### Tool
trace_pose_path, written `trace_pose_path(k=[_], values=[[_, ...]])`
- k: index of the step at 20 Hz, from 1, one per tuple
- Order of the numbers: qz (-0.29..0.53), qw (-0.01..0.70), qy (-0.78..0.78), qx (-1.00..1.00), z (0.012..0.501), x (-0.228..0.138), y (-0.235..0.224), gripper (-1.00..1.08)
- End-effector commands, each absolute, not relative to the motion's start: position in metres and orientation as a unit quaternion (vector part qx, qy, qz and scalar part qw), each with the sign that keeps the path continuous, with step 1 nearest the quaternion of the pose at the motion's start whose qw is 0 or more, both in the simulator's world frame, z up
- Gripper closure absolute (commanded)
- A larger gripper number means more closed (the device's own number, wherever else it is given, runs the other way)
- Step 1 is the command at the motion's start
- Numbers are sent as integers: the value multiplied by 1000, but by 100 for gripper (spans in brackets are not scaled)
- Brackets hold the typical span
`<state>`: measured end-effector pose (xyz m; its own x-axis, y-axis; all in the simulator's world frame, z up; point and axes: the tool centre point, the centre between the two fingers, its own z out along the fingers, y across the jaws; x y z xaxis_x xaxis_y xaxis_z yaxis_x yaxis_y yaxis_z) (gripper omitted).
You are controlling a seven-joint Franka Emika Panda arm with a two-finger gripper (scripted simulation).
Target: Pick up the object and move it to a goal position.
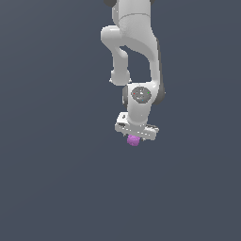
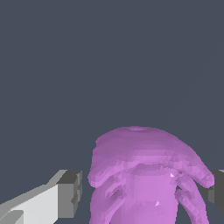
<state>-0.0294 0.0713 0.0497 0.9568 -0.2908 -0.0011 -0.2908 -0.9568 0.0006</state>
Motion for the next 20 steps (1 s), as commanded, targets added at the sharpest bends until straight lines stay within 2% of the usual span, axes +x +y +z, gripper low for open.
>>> trace_pose_path(k=[1, 4, 5, 20], values=[[0, 0, -147, 989, 43, -29, 72, -92], [0, 0, -147, 989, 41, -28, 72, -92], [0, 0, -147, 989, 41, -28, 72, 108], [1, 0, -148, 989, 47, -30, 70, 108]])
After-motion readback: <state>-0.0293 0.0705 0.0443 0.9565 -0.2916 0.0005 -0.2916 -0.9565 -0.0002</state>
